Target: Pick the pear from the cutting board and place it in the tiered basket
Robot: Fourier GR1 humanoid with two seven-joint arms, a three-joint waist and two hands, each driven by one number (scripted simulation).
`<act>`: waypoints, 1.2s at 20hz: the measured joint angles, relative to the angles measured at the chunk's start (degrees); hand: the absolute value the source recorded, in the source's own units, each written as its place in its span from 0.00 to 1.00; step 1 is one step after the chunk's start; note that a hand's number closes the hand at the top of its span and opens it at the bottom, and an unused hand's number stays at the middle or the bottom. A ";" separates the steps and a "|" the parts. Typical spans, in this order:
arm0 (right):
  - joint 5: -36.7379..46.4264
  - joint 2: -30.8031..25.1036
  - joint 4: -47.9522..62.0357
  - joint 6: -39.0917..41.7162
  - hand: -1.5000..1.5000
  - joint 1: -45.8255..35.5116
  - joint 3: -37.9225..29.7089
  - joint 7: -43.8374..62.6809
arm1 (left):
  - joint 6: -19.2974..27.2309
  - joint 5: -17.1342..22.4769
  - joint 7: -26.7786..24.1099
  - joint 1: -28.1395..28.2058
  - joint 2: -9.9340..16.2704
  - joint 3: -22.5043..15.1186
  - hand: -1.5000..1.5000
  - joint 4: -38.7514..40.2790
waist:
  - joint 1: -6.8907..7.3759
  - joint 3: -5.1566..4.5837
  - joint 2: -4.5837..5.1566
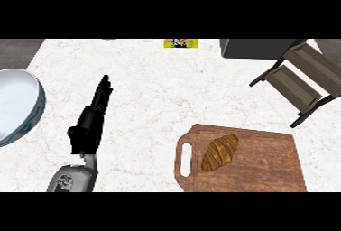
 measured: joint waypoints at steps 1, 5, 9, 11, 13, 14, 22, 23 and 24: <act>1.49 0.79 1.07 -1.42 1.00 -0.18 0.88 -1.11 | 0.03 0.07 -0.18 0.00 -0.05 0.11 0.50 0.12 | -0.11 0.00 -0.03; 3.36 3.67 8.92 -3.39 0.00 -2.10 1.11 -1.80 | 0.35 -0.33 0.68 -0.81 -0.16 -0.02 0.50 -0.21 | -0.22 0.00 -0.07; 2.38 6.12 16.77 -2.22 0.00 -4.87 -0.54 -0.26 | 0.40 -0.43 1.09 -0.36 -0.05 -0.47 0.50 -0.82 | -0.25 0.03 -0.11; 1.29 7.17 19.73 -1.91 0.00 -5.98 -2.02 0.19 | 0.04 -0.17 0.78 0.64 0.17 -0.50 0.50 -1.51 | -0.35 0.03 -0.18; -0.11 8.10 22.41 -1.67 0.00 -7.39 -3.83 0.98 | 0.37 -0.22 1.56 -0.05 0.00 -0.35 0.50 -1.32 | -0.57 0.03 -0.22; -0.61 8.31 23.97 -2.28 0.00 -7.70 -4.90 1.00 | 0.17 -0.06 0.98 -0.07 0.21 -0.09 0.50 -0.84 | -0.61 0.03 -0.18; -3.52 3.19 35.32 -7.13 0.00 -11.65 -13.72 5.13 | -0.32 0.45 -0.23 0.00 0.80 0.61 0.50 0.25 | -0.64 0.06 0.00; -3.85 1.51 37.03 -7.11 0.00 -11.87 -14.83 5.47 | -0.31 0.47 -0.24 -0.16 0.79 0.64 0.50 0.16 | -0.61 0.08 0.07; -4.12 0.07 38.72 -7.41 0.00 -12.01 -15.89 5.87 | -0.28 0.41 0.09 -0.34 0.67 0.49 0.50 -0.10 | -0.53 0.10 0.11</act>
